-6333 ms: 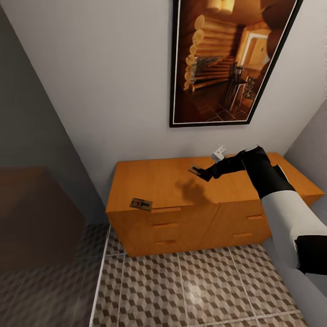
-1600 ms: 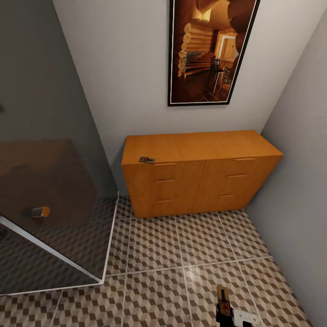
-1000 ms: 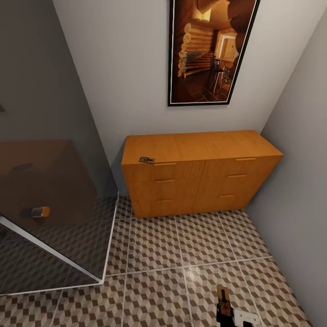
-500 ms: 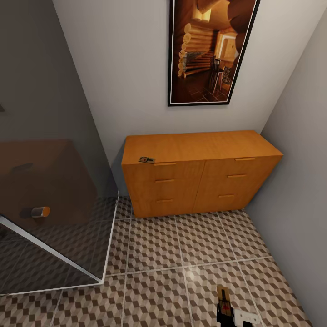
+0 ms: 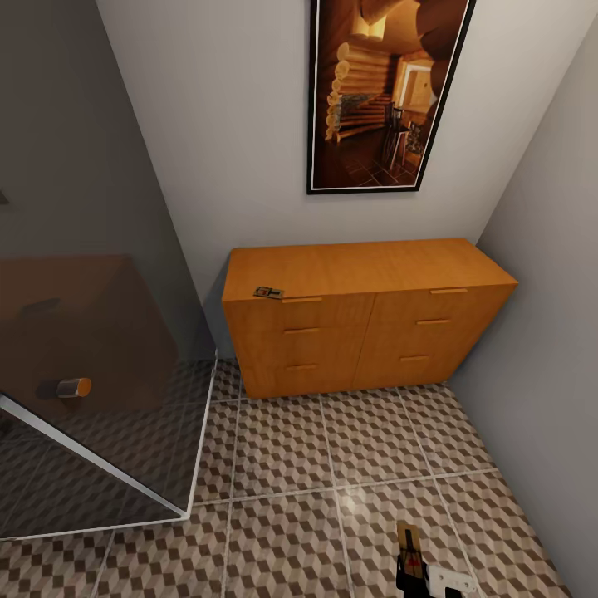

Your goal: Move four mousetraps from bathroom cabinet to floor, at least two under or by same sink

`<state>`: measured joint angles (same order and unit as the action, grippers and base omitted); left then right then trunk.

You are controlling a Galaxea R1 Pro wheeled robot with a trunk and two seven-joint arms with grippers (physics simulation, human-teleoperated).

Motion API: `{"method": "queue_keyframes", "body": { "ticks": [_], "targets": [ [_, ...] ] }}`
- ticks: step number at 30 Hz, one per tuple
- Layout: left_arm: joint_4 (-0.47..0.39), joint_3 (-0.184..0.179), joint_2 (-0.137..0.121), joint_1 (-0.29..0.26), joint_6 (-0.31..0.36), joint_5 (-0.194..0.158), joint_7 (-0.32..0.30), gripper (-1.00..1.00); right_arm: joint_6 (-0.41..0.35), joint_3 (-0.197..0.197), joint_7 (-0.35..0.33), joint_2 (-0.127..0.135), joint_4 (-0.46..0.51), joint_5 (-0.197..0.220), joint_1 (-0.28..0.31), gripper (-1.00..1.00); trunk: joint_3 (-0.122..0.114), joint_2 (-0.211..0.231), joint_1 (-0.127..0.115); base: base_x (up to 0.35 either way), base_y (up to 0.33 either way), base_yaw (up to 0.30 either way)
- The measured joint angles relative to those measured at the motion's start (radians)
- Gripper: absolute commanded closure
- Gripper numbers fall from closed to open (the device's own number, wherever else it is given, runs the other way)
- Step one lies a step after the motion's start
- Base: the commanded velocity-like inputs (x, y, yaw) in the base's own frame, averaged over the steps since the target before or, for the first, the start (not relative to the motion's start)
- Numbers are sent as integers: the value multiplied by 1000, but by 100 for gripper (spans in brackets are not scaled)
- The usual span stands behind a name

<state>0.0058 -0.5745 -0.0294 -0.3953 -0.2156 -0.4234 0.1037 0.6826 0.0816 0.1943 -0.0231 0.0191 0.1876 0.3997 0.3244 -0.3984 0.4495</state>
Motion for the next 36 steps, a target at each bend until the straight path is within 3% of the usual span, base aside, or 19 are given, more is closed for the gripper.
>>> {"method": "queue_keyframes", "body": {
  "ticks": [7,25,36],
  "targets": [
    [-41,2,0,0,-7,0,58,-100,0,-1,1,0,0,0,0,100,0,0,0,0,0,0],
    [-188,5,0,0,1,-1,80,-100,-2,0,1,-1,0,0,0,100,0,0,0,0,0,0],
    [-315,7,0,0,13,0,140,-100,-2,0,0,-1,0,0,0,100,0,0,0,0,0,0]
  ]
}}
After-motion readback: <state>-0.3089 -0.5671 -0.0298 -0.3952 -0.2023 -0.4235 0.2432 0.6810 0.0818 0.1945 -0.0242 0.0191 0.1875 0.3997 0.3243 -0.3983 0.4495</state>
